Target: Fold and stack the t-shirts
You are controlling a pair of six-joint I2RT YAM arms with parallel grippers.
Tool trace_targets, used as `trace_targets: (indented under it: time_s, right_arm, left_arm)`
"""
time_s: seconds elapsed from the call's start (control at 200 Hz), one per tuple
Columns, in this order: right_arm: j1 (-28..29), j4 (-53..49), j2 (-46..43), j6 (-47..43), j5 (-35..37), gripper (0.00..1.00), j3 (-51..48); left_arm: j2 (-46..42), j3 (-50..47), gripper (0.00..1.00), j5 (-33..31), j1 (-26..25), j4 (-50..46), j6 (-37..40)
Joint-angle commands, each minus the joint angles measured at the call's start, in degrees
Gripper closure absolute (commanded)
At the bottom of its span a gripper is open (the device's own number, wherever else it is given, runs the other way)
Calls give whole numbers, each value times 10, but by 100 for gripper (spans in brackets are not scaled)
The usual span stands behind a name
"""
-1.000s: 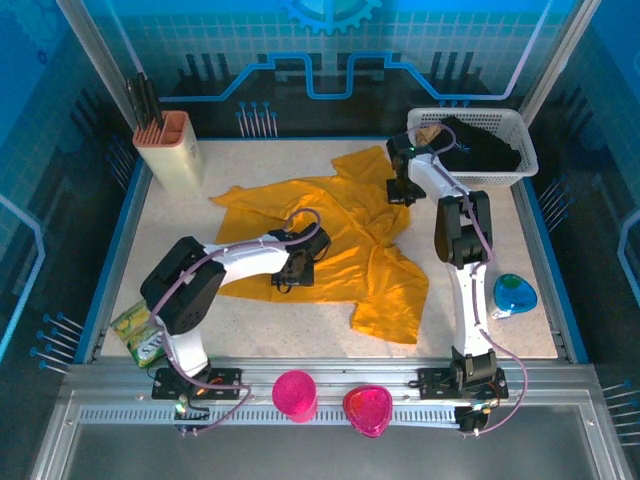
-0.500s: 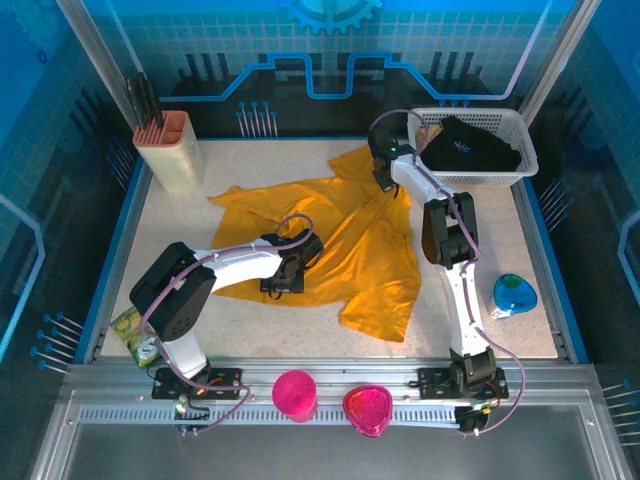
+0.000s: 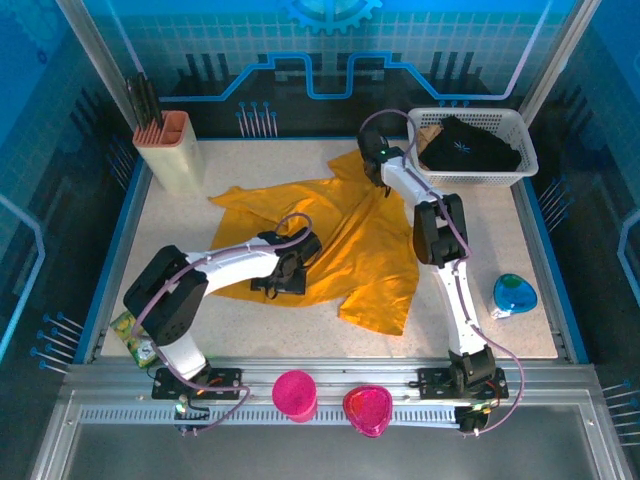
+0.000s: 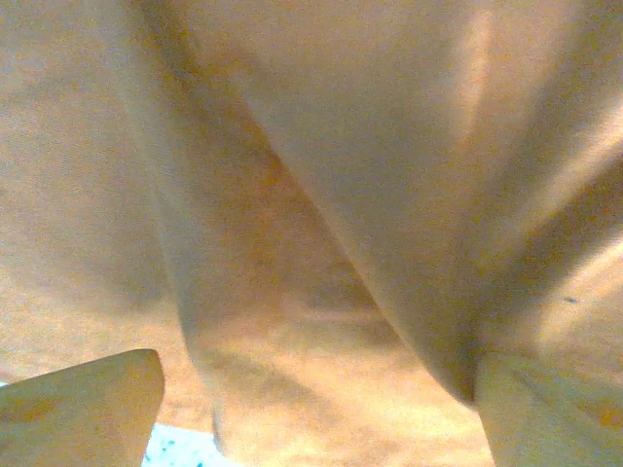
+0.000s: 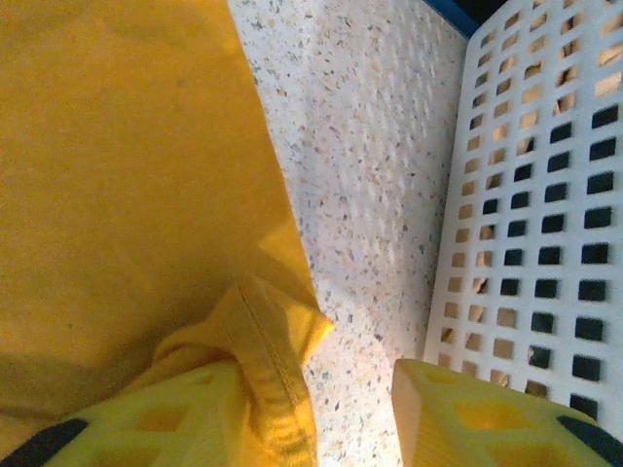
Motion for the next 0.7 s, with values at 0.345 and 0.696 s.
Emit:
trace_targets:
  time_s: [0.345,0.696]
  right_arm:
    - [10,-67,-392,276,-200,78,-403]
    - [8,31,-444,388,-338,100,-609]
  left_arm:
    - [-115,108,27,-3,134,-91,29]
    - [-14,40,54,90,283,72,26]
